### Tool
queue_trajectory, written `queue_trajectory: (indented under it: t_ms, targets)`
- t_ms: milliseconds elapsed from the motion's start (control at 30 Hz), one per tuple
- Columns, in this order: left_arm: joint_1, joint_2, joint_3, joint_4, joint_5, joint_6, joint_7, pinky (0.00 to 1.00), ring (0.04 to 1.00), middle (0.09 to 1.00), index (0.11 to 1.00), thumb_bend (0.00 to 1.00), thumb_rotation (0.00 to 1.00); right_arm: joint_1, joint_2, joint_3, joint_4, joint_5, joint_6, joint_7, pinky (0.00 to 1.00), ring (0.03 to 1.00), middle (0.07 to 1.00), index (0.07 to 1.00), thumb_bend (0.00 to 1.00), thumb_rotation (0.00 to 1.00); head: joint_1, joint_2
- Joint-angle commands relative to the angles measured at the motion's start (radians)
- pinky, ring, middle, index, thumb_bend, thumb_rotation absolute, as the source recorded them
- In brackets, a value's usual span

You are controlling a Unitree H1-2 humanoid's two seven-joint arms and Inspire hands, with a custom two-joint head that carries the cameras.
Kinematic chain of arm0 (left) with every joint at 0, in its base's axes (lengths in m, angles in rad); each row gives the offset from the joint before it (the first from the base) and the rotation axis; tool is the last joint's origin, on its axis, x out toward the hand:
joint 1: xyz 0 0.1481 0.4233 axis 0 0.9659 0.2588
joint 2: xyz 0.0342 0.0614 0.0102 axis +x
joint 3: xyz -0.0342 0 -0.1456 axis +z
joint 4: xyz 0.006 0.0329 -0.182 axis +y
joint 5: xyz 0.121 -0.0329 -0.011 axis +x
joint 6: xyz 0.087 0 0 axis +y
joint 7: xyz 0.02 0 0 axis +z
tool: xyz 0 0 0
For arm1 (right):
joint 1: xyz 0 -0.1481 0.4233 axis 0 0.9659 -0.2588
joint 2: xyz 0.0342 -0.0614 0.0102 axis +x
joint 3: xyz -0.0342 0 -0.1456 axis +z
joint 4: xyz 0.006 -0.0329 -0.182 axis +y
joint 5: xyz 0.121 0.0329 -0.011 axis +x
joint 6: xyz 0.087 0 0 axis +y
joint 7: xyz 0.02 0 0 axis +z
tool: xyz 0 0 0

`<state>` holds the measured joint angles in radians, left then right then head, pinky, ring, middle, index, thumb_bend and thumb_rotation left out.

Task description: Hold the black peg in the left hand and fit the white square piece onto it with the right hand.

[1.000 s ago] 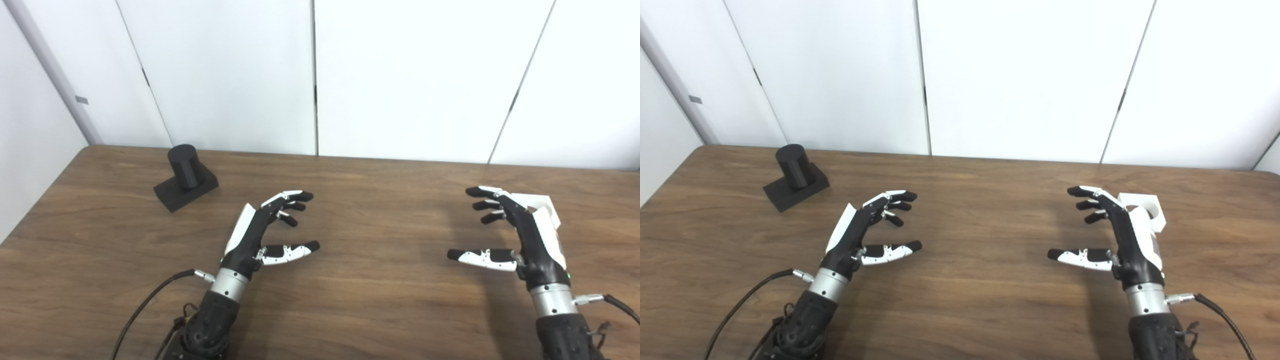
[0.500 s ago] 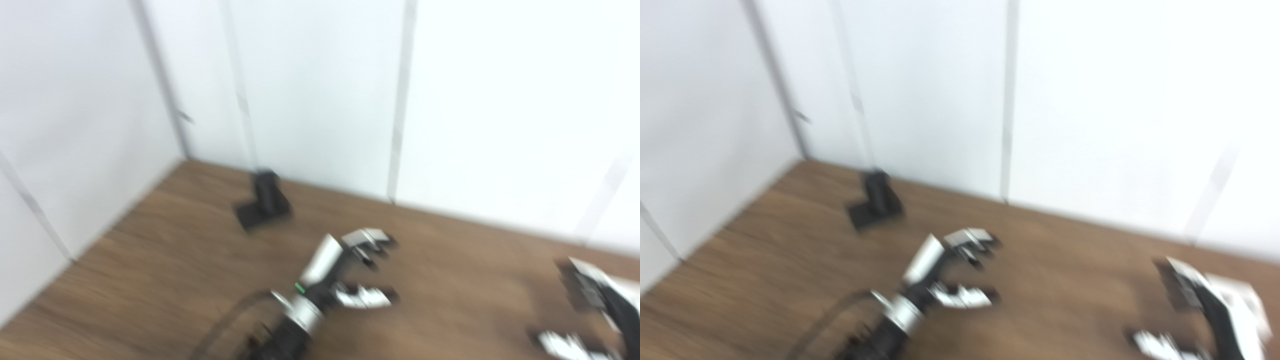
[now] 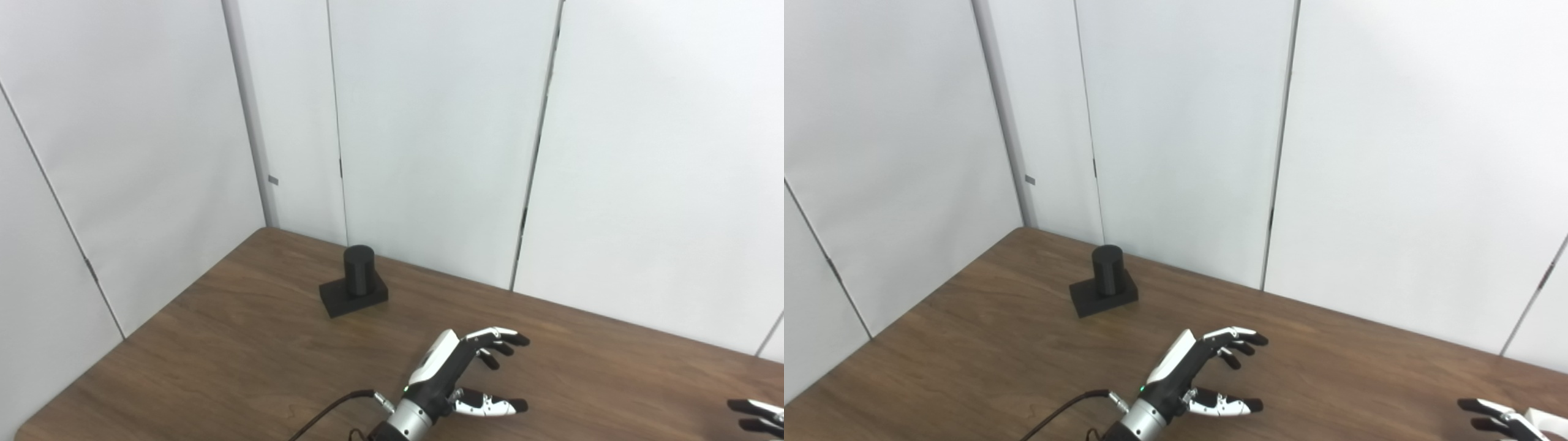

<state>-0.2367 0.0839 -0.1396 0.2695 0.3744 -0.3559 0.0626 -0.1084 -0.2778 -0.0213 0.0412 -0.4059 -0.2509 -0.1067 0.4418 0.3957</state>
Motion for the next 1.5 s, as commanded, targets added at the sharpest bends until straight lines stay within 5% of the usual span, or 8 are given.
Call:
queue_trajectory:
  t_ms: [0, 300, 567, 1000, 1200, 1467]
  targets:
    - [0.018, -0.005, -0.005, -0.002, -0.012, -0.018, 0.009, 0.62, 0.746, 0.794, 0.737, 0.68, 0.05, -0.018, -0.010, -0.009, -0.042, 0.002, -0.028, -0.013, 0.50, 0.669, 0.728, 0.680, 0.58, 0.00, -0.002, 0.001]
    - [0.016, 0.026, 0.037, -0.112, -0.032, 0.035, -0.004, 0.58, 0.720, 0.772, 0.728, 0.75, 0.08, -0.004, -0.005, -0.018, -0.084, 0.006, -0.014, -0.018, 0.50, 0.665, 0.732, 0.678, 0.56, 0.00, -0.009, 0.018]
    - [-0.015, 0.132, 0.075, -0.257, -0.015, 0.160, -0.068, 0.56, 0.708, 0.758, 0.725, 0.78, 0.08, -0.038, -0.006, -0.020, -0.042, 0.003, -0.040, -0.033, 0.47, 0.645, 0.727, 0.684, 0.56, 0.00, -0.016, 0.010]
    - [-0.056, 0.232, 0.107, -0.339, 0.052, 0.265, -0.085, 0.55, 0.708, 0.758, 0.714, 0.83, 0.08, -0.028, -0.018, -0.028, -0.038, 0.009, -0.046, -0.023, 0.46, 0.637, 0.722, 0.675, 0.57, 0.00, -0.002, 0.019]
    - [-0.063, 0.280, 0.137, -0.404, 0.074, 0.368, -0.121, 0.57, 0.720, 0.772, 0.728, 0.86, 0.11, -0.015, -0.020, -0.028, -0.050, 0.012, -0.048, -0.018, 0.47, 0.645, 0.724, 0.676, 0.56, 0.00, -0.016, 0.024]
    - [-0.092, 0.355, 0.162, -0.417, 0.089, 0.394, -0.154, 0.61, 0.739, 0.775, 0.728, 0.88, 0.11, -0.017, -0.007, -0.024, -0.048, 0.006, -0.035, -0.023, 0.44, 0.637, 0.728, 0.681, 0.56, 0.02, -0.024, 0.017]
